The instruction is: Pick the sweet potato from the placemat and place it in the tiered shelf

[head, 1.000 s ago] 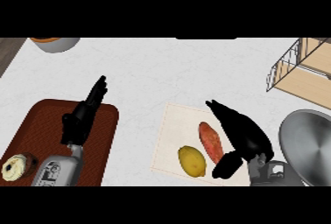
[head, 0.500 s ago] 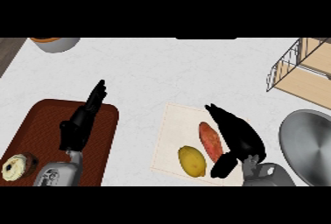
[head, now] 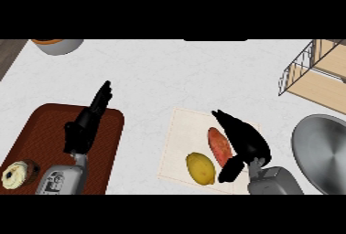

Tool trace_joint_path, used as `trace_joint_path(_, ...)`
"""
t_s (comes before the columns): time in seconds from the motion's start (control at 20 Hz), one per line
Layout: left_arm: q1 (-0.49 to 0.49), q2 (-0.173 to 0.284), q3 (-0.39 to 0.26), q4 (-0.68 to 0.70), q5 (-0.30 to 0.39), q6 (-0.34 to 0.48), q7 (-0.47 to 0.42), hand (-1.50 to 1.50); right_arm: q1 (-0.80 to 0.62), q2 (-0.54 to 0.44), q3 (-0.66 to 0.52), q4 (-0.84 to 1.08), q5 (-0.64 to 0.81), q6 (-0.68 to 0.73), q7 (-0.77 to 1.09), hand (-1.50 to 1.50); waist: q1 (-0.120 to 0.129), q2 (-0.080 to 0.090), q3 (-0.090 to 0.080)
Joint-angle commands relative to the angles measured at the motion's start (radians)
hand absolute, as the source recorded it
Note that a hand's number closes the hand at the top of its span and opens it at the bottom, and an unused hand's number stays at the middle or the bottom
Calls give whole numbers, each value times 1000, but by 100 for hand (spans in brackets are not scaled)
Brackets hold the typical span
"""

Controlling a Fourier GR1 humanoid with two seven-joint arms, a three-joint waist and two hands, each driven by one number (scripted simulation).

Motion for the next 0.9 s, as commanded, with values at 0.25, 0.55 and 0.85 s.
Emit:
trace_joint_path(0.25, 35, -1, -4, 17, -17, -18, -55, 0, 30, -77, 33, 58, 69, 9, -157, 150, 1, 0, 0)
trace_joint_path(0.55, -26, 5, 38, 45, -13, -15, -28, 0, 1, -28, 2, -1, 105, 11, -136, 150, -1, 0, 0)
trace_joint_path(0.85, -4, -15, 18, 16, -9, -15, -14, 0, -3, 99, -63, 34, 188, -177, 93, 150, -2, 2, 0)
